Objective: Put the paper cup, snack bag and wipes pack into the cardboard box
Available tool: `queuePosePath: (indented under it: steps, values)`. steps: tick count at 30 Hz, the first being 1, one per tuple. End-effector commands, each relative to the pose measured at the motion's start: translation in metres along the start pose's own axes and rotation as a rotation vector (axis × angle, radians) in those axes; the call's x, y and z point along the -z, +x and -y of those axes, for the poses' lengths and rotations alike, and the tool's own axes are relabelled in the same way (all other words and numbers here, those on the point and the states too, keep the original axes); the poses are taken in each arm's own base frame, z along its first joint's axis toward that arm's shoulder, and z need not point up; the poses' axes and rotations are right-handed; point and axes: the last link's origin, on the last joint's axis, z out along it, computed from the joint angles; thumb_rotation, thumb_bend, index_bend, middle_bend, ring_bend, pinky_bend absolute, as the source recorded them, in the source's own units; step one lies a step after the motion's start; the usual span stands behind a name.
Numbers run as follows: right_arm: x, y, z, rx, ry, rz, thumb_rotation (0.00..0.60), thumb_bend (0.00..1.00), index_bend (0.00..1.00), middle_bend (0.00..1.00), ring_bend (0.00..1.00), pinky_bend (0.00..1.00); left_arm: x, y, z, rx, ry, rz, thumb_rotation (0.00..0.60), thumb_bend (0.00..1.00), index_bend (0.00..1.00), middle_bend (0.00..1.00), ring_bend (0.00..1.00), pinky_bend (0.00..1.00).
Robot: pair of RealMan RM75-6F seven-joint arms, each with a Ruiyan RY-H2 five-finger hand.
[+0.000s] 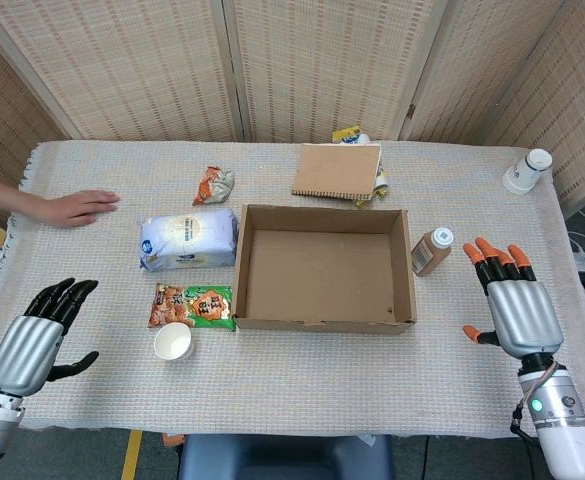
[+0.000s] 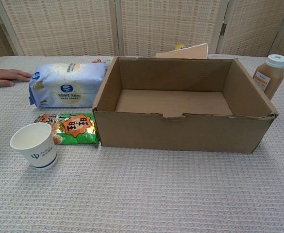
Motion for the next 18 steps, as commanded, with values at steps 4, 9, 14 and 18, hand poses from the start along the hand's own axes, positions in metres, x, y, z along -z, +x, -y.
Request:
queuePosePath:
  steps: [4, 9, 14, 18]
  values:
    - [0.0029, 0.0035, 0.0013, -0.006, 0.012, -0.011, 0.6, 0.04, 0.06, 0.0, 0.0, 0.0, 0.0011, 0.001, -0.0054, -0.006, -0.01, -0.006, 0.6, 0.18, 0.03, 0.1, 0.05, 0.12]
    - [0.0045, 0.0063, 0.002, -0.013, 0.019, -0.019, 0.6, 0.04, 0.07, 0.0, 0.0, 0.0, 0.0027, 0.0034, -0.0075, -0.011, -0.015, -0.011, 0.6, 0.18, 0.03, 0.1, 0.05, 0.12]
    - [0.0044, 0.0062, 0.0025, -0.011, 0.02, -0.018, 0.6, 0.04, 0.06, 0.0, 0.0, 0.0, 0.0018, 0.0061, -0.007, -0.009, -0.015, -0.015, 0.6, 0.18, 0.03, 0.1, 0.05, 0.12]
    - [0.0044, 0.0043, 0.0023, -0.007, 0.019, -0.011, 0.6, 0.04, 0.06, 0.0, 0.0, 0.0, 0.0024, 0.0031, -0.0071, -0.011, -0.019, 0.006, 0.6, 0.18, 0.03, 0.1, 0.05, 0.12]
